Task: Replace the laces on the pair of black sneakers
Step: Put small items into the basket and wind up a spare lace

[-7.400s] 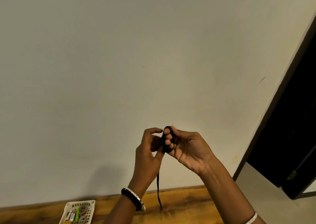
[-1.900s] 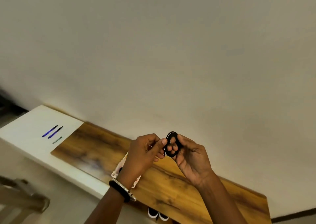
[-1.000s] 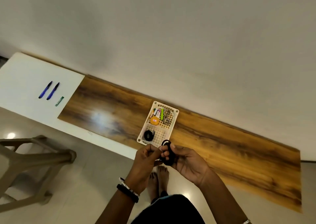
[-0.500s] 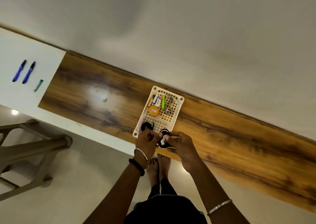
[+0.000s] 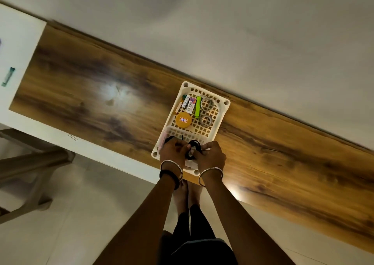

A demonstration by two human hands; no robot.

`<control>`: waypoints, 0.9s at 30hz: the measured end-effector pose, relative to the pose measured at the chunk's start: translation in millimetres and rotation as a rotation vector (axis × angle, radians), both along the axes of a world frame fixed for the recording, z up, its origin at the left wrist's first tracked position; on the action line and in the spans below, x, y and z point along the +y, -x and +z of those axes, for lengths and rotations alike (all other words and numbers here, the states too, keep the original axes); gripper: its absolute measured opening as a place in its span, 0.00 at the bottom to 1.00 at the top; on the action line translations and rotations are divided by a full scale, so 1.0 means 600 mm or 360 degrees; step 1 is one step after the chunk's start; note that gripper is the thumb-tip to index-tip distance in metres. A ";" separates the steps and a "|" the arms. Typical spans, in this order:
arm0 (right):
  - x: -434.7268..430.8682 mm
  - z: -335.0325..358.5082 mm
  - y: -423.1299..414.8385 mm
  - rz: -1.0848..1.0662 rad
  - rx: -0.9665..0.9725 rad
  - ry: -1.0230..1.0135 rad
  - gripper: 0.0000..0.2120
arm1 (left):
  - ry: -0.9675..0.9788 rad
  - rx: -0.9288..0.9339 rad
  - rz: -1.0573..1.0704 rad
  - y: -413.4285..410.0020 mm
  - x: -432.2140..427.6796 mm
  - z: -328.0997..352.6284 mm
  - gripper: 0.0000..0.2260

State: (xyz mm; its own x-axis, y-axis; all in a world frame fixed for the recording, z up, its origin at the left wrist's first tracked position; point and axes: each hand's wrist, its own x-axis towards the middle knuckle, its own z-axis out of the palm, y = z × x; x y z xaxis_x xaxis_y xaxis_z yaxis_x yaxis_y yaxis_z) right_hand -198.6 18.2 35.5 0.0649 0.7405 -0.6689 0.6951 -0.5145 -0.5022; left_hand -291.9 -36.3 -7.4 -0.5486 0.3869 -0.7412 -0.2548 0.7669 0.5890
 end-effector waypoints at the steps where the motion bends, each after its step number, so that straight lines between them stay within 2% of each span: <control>1: -0.003 -0.003 0.005 0.0088 -0.0040 -0.0033 0.14 | 0.0013 0.0039 -0.0013 0.000 0.008 0.016 0.08; 5: -0.006 -0.004 0.018 0.0648 -0.0364 -0.0094 0.13 | 0.0100 0.0259 -0.0135 -0.002 0.026 0.039 0.05; 10: -0.004 -0.015 0.021 0.1114 -0.0614 -0.0131 0.10 | 0.0177 0.0417 -0.0361 -0.009 0.029 0.023 0.03; 18: 0.000 -0.015 0.019 0.1206 -0.0716 -0.0324 0.11 | 0.0240 0.0570 -0.0567 -0.016 0.039 0.010 0.06; 27: 0.002 -0.020 0.003 0.1151 -0.0747 -0.0327 0.14 | 0.0244 0.0815 -0.0774 -0.008 0.028 0.023 0.08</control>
State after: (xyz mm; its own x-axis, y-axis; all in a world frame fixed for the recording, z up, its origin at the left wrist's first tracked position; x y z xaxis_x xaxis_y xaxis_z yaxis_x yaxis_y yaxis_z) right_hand -200.4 19.3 23.8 -0.2314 0.8090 -0.5403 0.9728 0.1998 -0.1175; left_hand -287.0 -19.7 6.5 -0.6338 0.5881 -0.5025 0.4158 0.8068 0.4198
